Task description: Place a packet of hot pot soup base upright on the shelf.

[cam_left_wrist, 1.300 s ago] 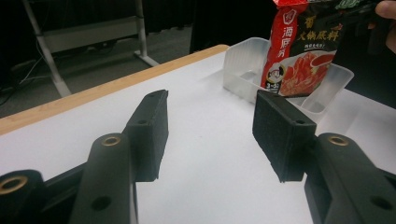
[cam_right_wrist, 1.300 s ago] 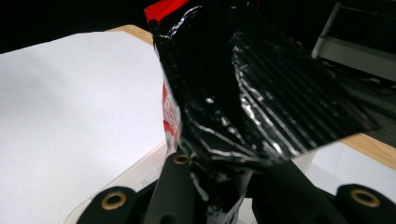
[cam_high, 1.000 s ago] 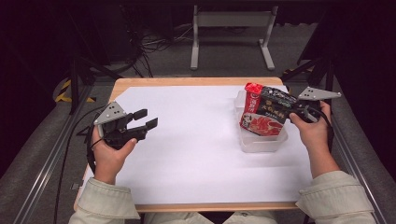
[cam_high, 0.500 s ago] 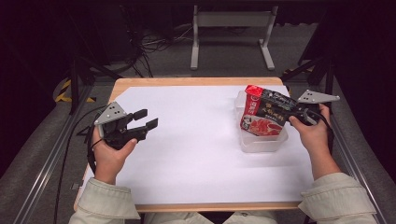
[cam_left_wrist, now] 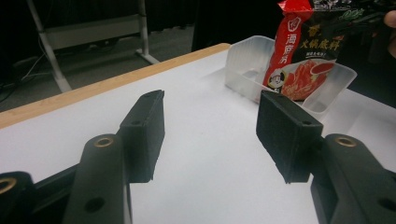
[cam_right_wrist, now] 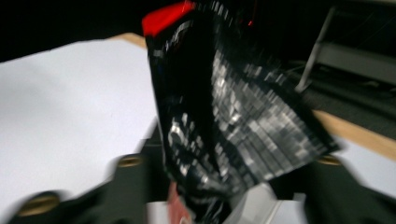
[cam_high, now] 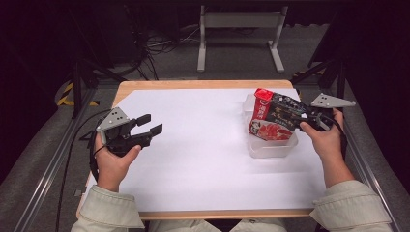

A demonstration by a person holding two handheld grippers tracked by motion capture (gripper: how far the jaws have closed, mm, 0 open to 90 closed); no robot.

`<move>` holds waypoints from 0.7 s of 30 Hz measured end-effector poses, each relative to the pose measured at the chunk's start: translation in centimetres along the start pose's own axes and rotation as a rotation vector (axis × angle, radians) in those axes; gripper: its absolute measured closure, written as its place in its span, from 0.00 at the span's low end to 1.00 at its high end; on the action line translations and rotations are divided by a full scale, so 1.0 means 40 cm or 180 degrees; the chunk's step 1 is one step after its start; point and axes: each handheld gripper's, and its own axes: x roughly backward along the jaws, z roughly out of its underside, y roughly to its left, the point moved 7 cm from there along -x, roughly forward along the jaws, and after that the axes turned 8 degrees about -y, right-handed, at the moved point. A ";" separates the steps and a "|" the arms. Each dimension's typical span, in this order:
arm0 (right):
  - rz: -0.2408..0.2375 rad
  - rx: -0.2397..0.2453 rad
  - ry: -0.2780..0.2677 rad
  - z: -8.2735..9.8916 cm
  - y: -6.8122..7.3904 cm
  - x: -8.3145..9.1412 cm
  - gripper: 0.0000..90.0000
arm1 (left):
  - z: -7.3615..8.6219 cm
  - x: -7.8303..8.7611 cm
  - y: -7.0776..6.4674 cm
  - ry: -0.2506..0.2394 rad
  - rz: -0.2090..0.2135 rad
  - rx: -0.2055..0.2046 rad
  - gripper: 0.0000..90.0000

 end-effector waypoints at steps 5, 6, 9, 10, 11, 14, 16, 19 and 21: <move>0.0081 0.0022 -0.0071 -0.016 0.000 0.027 0.19 | 0.013 0.024 0.001 -0.0047 -0.0042 0.0032 0.44; 0.0086 0.0039 -0.0085 -0.018 0.002 0.036 0.17 | 0.018 0.031 -0.001 -0.0047 -0.0059 0.0045 0.43; 0.0046 0.0030 -0.0153 -0.025 0.014 0.069 0.14 | 0.035 0.050 -0.004 -0.0109 0.0012 0.0106 0.41; 0.0023 0.0038 -0.0175 -0.026 0.019 0.080 0.14 | 0.035 0.050 -0.004 -0.0109 0.0012 0.0106 0.38; 0.0023 0.0038 -0.0175 -0.026 0.019 0.080 0.14 | 0.047 0.058 -0.002 -0.0115 0.0014 0.0192 0.38; -0.0066 0.0003 -0.0183 -0.020 0.039 0.112 0.13 | 0.067 0.082 -0.003 -0.0100 0.0001 0.0230 0.34; -0.0085 0.0025 -0.0167 -0.012 0.048 0.125 0.12 | 0.074 0.095 -0.007 -0.0100 -0.0015 0.0178 0.32; -0.0132 -0.0007 -0.0132 0.009 0.063 0.145 0.12 | 0.093 0.117 -0.016 -0.0084 -0.0053 0.0143 0.30; -0.0139 -0.0014 -0.0115 0.015 0.065 0.150 0.12 | 0.101 0.120 -0.016 -0.0084 -0.0057 0.0113 0.29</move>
